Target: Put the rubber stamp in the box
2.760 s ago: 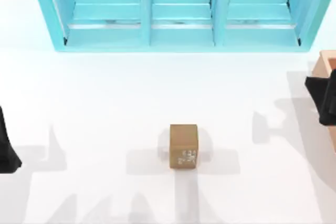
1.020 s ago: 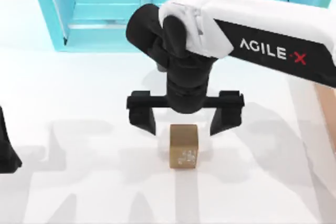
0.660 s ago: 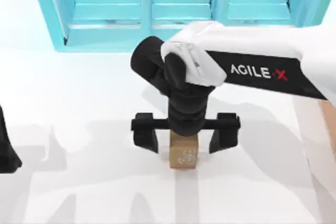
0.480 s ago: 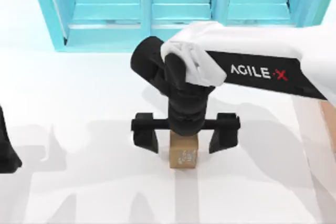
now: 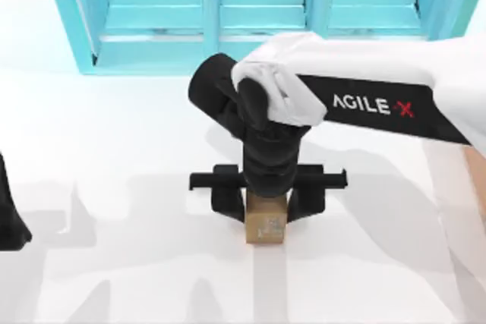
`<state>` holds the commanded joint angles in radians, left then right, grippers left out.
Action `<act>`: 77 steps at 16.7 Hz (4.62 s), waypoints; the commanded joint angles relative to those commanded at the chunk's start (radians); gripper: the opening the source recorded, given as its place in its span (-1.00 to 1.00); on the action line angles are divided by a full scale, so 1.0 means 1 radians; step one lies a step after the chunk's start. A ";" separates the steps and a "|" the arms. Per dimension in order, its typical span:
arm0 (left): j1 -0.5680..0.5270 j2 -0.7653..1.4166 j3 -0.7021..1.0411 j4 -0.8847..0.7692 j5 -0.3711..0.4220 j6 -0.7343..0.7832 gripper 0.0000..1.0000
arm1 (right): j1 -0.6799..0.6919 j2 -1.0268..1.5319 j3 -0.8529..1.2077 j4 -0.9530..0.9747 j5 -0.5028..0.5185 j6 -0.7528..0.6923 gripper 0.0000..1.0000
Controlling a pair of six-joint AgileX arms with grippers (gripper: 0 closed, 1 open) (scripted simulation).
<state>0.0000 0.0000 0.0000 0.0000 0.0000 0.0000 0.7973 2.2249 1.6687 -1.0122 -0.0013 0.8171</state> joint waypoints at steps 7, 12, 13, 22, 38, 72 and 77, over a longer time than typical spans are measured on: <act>0.000 0.000 0.000 0.000 0.000 0.000 1.00 | 0.000 0.000 0.000 0.000 0.000 0.000 -1.00; 0.000 0.000 0.000 0.000 0.000 0.000 1.00 | 0.000 0.000 0.000 0.000 0.000 0.000 -1.00; 0.000 0.000 0.000 0.000 0.000 0.000 1.00 | 0.000 0.000 0.000 0.000 0.000 0.000 -1.00; 0.000 0.000 0.000 0.000 0.000 0.000 1.00 | -0.004 -0.035 0.221 -0.270 0.000 0.002 -1.00; 0.000 0.000 0.000 0.000 0.000 0.000 1.00 | -0.370 -0.171 0.197 -0.379 0.000 -0.372 -1.00; 0.000 0.000 0.000 0.000 0.000 0.000 1.00 | -1.104 -0.425 -0.301 -0.125 0.002 -1.110 -0.40; 0.000 0.000 0.000 0.000 0.000 0.000 1.00 | -1.104 -0.425 -0.301 -0.125 0.002 -1.110 0.36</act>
<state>0.0000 0.0000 0.0000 0.0000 0.0000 0.0000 -0.3068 1.8001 1.3680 -1.1374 0.0010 -0.2931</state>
